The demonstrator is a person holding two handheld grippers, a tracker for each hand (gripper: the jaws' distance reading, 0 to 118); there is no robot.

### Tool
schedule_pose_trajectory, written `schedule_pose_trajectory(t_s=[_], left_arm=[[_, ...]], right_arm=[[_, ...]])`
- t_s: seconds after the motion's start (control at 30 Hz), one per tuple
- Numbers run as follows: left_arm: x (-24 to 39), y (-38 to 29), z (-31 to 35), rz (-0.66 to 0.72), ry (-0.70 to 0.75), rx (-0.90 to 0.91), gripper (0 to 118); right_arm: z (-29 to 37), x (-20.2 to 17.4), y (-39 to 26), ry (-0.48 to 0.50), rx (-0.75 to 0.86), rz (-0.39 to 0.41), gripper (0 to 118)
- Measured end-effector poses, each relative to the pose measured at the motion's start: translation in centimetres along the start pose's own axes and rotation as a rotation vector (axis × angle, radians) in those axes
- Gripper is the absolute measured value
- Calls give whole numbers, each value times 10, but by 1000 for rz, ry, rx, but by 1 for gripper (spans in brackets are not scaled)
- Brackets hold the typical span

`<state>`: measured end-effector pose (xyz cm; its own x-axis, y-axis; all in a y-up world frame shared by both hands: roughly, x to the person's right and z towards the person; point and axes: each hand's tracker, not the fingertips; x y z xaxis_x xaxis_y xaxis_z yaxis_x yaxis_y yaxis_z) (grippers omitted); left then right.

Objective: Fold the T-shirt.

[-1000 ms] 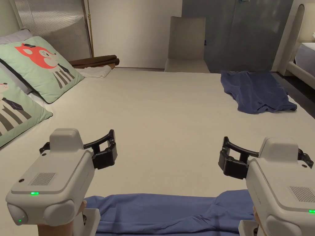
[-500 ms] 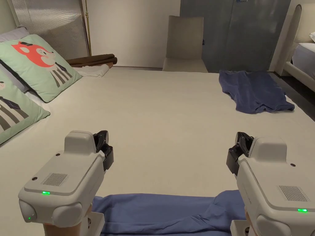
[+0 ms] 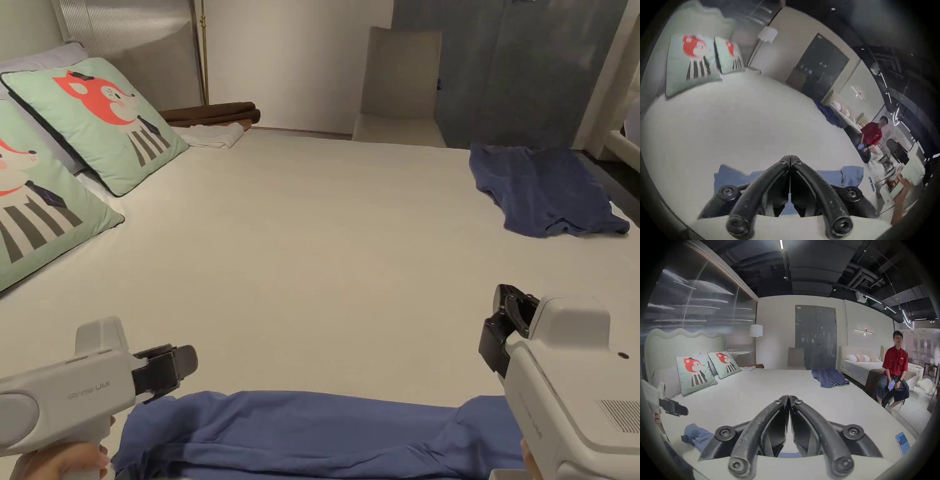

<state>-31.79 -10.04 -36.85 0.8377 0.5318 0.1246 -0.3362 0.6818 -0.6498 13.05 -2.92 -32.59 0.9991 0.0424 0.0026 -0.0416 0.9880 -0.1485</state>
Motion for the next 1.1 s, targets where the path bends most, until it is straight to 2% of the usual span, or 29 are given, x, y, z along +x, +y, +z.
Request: schedule_pose_trajectory(t_s=[0.13,0.17,0.2,0.23,0.27,0.3,0.33,0.43,0.5,0.57,0.63,0.7,0.77,0.8,0.83,0.87,1.1], left_arm=[[-44,-9,2,127,19,-66,0],[-53,-11,2,148,11,-89,9],[-62,-14,2,182,24,-101,28],[-70,-17,2,207,24,-109,54],[-77,-18,2,222,28,-118,89],[-84,-21,1,247,42,-122,106],[-90,-23,-1,261,49,-138,110],[-101,-30,-7,286,54,-157,109],[-98,-35,-9,298,46,-154,99],[-99,-39,-16,314,23,-178,82],[-93,-43,-21,303,21,-179,80],[-84,-44,-23,248,64,-172,63],[-77,-45,-25,204,98,-172,25],[-73,-45,-25,202,104,-164,19],[-70,-48,-27,209,79,-169,17],[-68,-49,-28,219,59,-171,10],[-46,-30,3,141,109,-68,8]], right_arm=[[-3,0,-2,0,-13,9,0],[-3,0,-3,-1,-17,12,0],[-4,0,-4,-1,-22,14,0],[-5,0,-4,-2,-28,14,0],[-7,0,-5,-2,-32,15,0],[-8,0,-6,-2,-39,15,0],[-9,0,-8,-2,-47,14,0],[-13,0,-11,1,-64,15,0],[-13,0,-12,-1,-72,16,0],[-14,1,-13,0,-81,16,0],[-14,1,-14,-2,-86,20,0],[-14,2,-15,-6,-89,22,0],[-14,4,-15,-9,-92,18,0],[-14,4,-15,-9,-95,17,0],[-13,5,-15,-10,-96,17,0],[-13,5,-15,-12,-96,17,0],[-11,9,-12,-12,-92,11,0]])
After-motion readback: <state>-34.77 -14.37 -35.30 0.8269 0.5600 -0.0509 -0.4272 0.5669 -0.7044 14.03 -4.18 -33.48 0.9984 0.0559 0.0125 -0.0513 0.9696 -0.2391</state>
